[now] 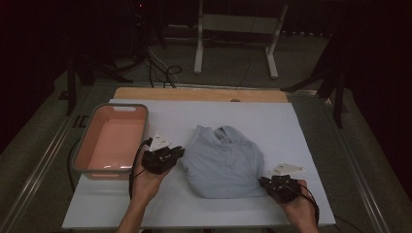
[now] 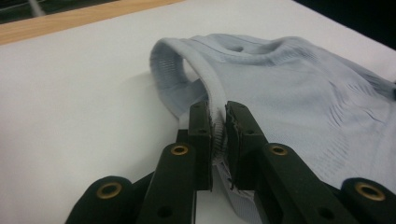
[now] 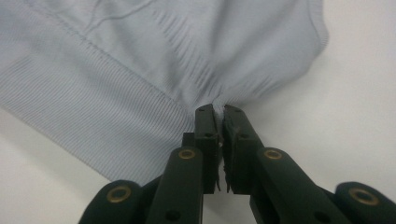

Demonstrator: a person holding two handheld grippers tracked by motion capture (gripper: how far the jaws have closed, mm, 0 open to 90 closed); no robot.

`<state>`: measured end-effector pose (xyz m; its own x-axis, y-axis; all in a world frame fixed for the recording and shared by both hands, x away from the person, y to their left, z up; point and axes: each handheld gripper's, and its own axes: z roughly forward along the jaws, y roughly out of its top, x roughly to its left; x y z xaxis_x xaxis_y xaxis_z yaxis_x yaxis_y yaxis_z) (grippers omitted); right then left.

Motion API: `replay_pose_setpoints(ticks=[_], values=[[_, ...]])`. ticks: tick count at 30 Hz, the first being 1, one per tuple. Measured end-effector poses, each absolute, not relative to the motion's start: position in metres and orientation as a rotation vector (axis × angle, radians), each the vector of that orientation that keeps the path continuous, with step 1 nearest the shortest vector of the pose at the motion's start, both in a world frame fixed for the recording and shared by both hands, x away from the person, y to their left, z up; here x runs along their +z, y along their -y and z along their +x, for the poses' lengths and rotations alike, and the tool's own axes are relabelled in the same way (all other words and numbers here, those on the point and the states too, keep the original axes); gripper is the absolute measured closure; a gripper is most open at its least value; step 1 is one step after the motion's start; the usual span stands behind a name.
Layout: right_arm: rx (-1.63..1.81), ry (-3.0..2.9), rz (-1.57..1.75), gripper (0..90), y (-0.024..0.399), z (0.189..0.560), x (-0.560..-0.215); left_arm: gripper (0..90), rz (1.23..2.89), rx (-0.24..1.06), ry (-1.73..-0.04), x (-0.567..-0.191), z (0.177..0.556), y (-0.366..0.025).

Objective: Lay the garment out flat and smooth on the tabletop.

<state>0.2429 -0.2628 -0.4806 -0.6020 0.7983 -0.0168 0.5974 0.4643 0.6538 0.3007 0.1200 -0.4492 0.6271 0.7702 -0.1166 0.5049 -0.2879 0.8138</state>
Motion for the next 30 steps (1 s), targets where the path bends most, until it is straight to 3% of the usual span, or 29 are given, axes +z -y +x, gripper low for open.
replay_pose_setpoints(ticks=[3, 5, 8, 11, 13, 18, 22, 23, 24, 25, 30], values=[[0.881, -2.402, 1.166, 80.6, 0.26, 0.243, -0.481, 82.0, 1.963, 0.39, -1.027, -0.451, 0.301, -0.121], [0.869, -2.385, 1.159, 65.3, 0.259, 0.243, -0.482, 81.9, 1.969, 0.407, -1.046, -0.451, 0.302, -0.122], [0.886, -2.35, 1.176, 51.3, 0.263, 0.244, -0.481, 81.7, 1.976, 0.418, -1.065, -0.452, 0.302, -0.123], [0.91, -2.322, 1.207, 41.2, 0.265, 0.245, -0.48, 81.1, 1.969, 0.403, -1.074, -0.453, 0.303, -0.125], [0.912, -2.312, 1.208, 39.3, 0.265, 0.246, -0.48, 80.6, 1.971, 0.403, -1.071, -0.454, 0.303, -0.125], [0.917, -2.275, 1.221, 29.4, 0.268, 0.257, -0.478, 55.8, 1.938, 0.351, -1.001, -0.45, 0.301, -0.123], [0.923, -2.27, 1.232, 29.0, 0.268, 0.259, -0.477, 55.8, 1.938, 0.351, -1.001, -0.45, 0.301, -0.123], [0.923, -2.27, 1.232, 29.0, 0.268, 0.259, -0.477, 55.8, 1.887, 0.404, -0.965, -0.443, 0.296, -0.117], [0.923, -2.27, 1.232, 29.0, 0.268, 0.259, -0.477, 32.8, 1.887, 0.404, -0.965, -0.443, 0.296, -0.117], [0.97, -2.241, 1.273, 25.6, 0.272, 0.281, -0.472, 32.8, 1.883, 0.414, -0.966, -0.443, 0.296, -0.117], [0.923, -2.212, 1.29, 25.6, 0.268, 0.302, -0.47, 22.9, 1.863, 0.416, -0.961, -0.442, 0.295, -0.115]])
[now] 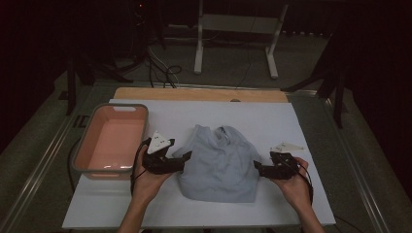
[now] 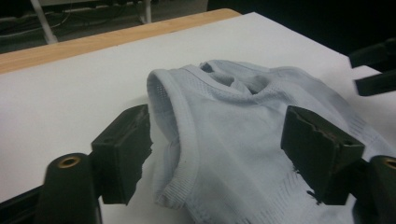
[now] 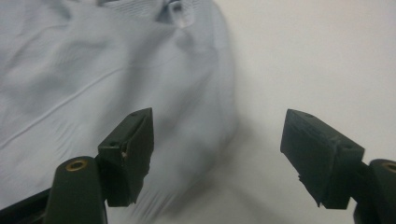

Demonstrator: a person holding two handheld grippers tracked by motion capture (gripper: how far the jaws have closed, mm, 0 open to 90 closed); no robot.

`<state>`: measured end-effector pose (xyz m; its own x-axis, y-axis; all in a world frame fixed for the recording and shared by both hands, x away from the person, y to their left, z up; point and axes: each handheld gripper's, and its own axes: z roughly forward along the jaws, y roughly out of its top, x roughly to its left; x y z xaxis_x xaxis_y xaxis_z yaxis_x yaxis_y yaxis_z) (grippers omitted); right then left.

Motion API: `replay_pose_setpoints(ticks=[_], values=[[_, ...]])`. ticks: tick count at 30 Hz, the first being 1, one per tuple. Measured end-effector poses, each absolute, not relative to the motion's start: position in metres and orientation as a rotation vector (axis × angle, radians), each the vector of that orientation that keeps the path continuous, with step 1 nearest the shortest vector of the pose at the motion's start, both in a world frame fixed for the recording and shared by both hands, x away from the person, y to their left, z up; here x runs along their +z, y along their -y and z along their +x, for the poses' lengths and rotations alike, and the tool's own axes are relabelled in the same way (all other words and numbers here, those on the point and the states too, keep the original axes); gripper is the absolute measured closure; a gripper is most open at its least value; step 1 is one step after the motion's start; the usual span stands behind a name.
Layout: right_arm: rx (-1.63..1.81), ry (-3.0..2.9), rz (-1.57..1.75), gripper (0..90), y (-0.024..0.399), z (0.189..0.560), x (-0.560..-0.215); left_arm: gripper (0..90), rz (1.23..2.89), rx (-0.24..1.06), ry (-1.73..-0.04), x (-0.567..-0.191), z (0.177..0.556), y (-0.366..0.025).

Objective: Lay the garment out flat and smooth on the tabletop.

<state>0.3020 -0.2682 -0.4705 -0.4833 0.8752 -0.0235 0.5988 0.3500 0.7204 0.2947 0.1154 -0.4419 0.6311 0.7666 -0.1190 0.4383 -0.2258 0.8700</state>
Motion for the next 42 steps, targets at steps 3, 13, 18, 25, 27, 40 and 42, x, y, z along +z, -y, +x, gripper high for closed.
replay_pose_setpoints(ticks=[3, 13, 18, 25, 27, 40, 42], values=[[0.952, -2.211, 1.32, 25.9, 0.265, 0.313, -0.471, 19.0, 1.864, 0.417, -0.955, -0.442, 0.294, -0.114], [0.943, -2.239, 1.409, 30.5, 0.257, 0.348, -0.486, 17.1, 1.882, 0.395, -0.923, -0.443, 0.292, -0.104], [0.923, -2.301, 1.441, 44.1, 0.253, 0.356, -0.499, 17.5, 1.899, 0.389, -0.915, -0.446, 0.292, -0.101], [0.969, -2.383, 1.409, 78.0, 0.249, 0.347, -0.494, 18.5, 1.912, 0.384, -0.908, -0.447, 0.292, -0.099], [0.957, -2.405, 1.369, 80.6, 0.25, 0.34, -0.49, 18.6, 1.919, 0.382, -0.905, -0.449, 0.292, -0.097], [0.988, -2.428, 1.336, 81.3, 0.257, 0.305, -0.478, 19.1, 1.934, 0.375, -0.901, -0.451, 0.292, -0.094], [0.991, -2.429, 1.329, 81.3, 0.26, 0.297, -0.476, 19.1, 1.935, 0.375, -0.899, -0.452, 0.292, -0.093]])
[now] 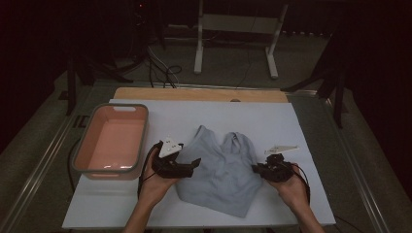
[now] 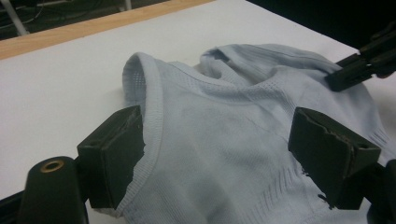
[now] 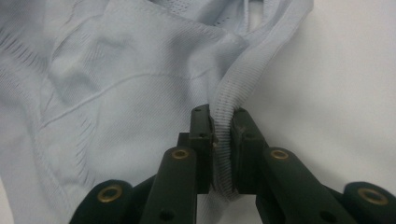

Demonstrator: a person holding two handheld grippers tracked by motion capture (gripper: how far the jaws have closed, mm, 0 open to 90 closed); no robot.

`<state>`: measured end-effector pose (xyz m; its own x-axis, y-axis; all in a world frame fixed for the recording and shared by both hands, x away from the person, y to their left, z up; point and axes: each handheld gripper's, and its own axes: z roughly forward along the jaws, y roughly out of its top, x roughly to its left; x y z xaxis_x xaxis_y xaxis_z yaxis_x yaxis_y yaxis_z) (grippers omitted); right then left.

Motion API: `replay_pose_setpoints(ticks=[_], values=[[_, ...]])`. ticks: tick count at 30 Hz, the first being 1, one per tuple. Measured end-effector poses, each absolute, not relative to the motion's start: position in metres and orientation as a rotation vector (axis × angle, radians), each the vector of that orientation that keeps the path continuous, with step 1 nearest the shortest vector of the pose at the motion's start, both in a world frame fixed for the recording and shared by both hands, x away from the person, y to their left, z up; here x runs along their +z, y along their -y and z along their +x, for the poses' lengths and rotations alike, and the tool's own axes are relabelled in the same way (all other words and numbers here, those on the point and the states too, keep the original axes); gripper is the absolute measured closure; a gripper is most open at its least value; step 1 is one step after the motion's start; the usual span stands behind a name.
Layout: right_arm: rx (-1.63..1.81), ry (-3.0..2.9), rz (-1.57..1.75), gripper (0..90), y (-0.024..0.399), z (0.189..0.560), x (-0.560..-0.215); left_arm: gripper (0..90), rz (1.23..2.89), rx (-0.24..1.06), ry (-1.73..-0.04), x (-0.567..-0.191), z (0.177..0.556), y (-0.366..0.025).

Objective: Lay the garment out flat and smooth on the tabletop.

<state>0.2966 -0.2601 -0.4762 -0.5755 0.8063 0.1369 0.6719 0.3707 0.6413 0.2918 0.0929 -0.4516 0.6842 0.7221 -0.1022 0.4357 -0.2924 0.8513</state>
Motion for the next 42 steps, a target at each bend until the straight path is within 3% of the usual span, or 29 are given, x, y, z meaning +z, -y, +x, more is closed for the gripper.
replay_pose_setpoints(ticks=[25, 28, 29, 30, 32, 33, 42], values=[[1.07, -2.423, 1.29, 80.7, 0.281, 0.25, -0.454, 19.9, 1.936, 0.378, -0.926, -0.455, 0.296, -0.097], [1.052, -2.419, 1.311, 75.1, 0.285, 0.253, -0.459, 20.2, 1.941, 0.38, -0.931, -0.457, 0.297, -0.096], [1.037, -2.389, 1.349, 63.7, 0.287, 0.257, -0.461, 20.7, 1.942, 0.382, -0.931, -0.457, 0.297, -0.096], [1.037, -2.389, 1.349, 63.7, 0.287, 0.257, -0.461, 20.7, 1.941, 0.383, -0.931, -0.457, 0.297, -0.096], [1.038, -2.349, 1.373, 49.4, 0.292, 0.262, -0.46, 21.4, 1.939, 0.382, -0.932, -0.457, 0.298, -0.096], [1.044, -2.34, 1.374, 46.5, 0.294, 0.264, -0.459, 21.9, 1.938, 0.383, -0.934, -0.457, 0.298, -0.096], [1.029, -2.297, 1.376, 37.9, 0.294, 0.28, -0.455, 28.0, 1.966, 0.37, -0.925, -0.463, 0.303, -0.092]])
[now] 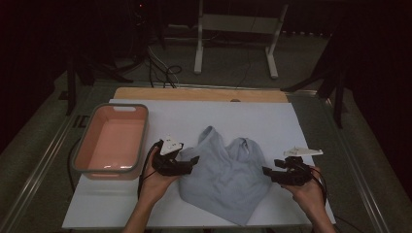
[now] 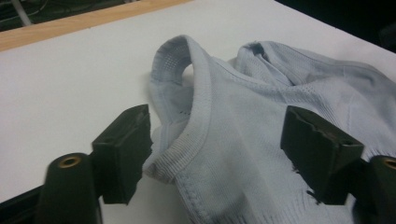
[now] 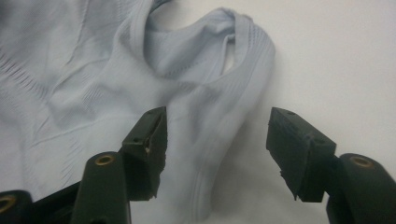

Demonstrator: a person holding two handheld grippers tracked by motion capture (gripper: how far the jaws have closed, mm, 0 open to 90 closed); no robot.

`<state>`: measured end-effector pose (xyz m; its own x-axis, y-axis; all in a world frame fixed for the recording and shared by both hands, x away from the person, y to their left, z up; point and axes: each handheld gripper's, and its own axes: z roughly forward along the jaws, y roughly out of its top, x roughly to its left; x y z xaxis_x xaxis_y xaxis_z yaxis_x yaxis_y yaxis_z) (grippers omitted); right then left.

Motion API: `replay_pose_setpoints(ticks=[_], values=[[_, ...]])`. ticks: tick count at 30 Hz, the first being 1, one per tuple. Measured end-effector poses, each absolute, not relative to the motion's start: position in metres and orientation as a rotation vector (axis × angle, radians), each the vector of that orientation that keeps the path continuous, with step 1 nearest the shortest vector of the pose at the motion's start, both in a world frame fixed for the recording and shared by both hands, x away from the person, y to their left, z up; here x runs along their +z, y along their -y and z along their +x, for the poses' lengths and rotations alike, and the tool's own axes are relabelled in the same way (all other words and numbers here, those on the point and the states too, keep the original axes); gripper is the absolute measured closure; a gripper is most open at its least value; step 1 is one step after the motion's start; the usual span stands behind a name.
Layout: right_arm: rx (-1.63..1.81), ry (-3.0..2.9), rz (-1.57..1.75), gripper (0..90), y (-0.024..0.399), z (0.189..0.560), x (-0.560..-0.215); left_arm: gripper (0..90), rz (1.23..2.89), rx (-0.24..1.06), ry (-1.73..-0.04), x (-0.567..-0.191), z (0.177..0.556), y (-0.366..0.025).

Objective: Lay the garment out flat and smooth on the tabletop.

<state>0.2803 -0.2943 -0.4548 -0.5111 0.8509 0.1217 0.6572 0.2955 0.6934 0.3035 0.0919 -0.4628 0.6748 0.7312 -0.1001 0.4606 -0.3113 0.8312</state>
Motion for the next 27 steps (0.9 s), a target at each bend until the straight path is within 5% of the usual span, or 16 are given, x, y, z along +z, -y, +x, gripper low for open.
replay_pose_setpoints(ticks=[9, 27], values=[[1.016, -2.291, 1.376, 37.2, 0.285, 0.3, -0.457, 78.6, 2.0, 0.37, -0.951, -0.468, 0.304, -0.097], [0.999, -2.272, 1.426, 38.5, 0.276, 0.326, -0.467, 83.5, 2.045, 0.432, -0.986, -0.456, 0.289, -0.111]])
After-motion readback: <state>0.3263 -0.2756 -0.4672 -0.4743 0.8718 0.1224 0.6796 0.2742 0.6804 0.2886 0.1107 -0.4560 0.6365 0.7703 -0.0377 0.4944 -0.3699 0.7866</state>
